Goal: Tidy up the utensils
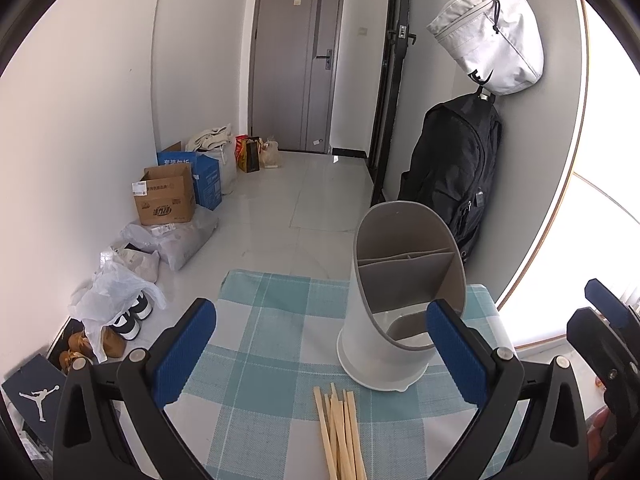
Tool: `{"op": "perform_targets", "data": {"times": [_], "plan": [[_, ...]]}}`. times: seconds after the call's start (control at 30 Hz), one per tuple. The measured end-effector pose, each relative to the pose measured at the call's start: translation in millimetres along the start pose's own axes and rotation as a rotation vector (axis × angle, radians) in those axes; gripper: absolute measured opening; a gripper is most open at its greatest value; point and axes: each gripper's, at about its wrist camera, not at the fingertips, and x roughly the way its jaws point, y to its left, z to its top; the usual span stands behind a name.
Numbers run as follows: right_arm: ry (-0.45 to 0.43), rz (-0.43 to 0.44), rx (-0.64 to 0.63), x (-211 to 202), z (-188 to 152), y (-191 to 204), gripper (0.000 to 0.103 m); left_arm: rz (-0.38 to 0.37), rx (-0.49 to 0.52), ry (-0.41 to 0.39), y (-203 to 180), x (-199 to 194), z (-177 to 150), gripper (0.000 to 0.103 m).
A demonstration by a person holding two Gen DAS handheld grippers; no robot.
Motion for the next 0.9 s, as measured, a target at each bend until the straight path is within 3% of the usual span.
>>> {"op": "perform_targets", "data": {"times": [0.7,0.8,0.9], "plan": [[0.03,0.016,0.016,5,-1,-2,0.103,0.0,-0.007,0.046,1,7,-3,0.102],[0.058,0.023,0.025,10,-2,-2,0.103,0.007,-0.002,0.068,4,10,-5,0.102],[0.085,0.037,0.041,16,-4,-3,0.103,0.009,-0.001,0.147,11,22,-11,0.102]]}}
